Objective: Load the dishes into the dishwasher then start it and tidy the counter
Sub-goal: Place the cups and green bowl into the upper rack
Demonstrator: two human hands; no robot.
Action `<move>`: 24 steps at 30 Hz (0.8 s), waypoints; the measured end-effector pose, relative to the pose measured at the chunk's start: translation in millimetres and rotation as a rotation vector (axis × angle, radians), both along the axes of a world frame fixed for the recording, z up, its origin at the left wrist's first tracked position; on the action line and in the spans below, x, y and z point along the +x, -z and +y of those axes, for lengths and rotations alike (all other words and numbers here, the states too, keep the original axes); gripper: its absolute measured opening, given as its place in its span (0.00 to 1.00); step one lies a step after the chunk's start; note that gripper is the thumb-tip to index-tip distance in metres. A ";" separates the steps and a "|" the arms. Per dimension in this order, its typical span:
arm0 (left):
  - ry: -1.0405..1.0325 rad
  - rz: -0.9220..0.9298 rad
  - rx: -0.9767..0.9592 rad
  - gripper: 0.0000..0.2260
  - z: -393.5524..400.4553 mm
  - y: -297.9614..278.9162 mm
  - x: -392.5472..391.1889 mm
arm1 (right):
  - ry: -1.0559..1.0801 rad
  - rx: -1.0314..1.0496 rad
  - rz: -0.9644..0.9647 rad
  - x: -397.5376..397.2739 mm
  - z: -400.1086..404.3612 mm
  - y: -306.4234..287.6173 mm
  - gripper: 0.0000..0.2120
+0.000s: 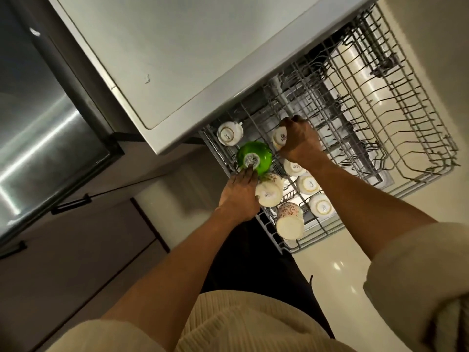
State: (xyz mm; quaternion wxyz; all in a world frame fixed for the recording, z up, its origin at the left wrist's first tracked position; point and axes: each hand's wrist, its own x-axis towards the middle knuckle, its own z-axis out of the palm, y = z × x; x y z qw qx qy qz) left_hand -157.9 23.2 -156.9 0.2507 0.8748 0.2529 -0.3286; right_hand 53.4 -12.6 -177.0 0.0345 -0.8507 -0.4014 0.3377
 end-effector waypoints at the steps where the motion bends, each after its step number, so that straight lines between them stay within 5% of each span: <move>1: -0.003 -0.012 0.003 0.33 -0.4 1.3 -0.6 | -0.017 0.003 -0.020 -0.6 0.7 -0.6 0.36; 10: -0.015 -0.076 -0.025 0.33 2.6 5.4 -6.2 | 0.068 -0.034 -0.052 -25.9 -2.8 4.4 0.45; 24: -0.023 -0.104 -0.047 0.32 3.0 6.5 -10.4 | -0.075 -0.194 -0.142 -26.5 3.3 17.7 0.39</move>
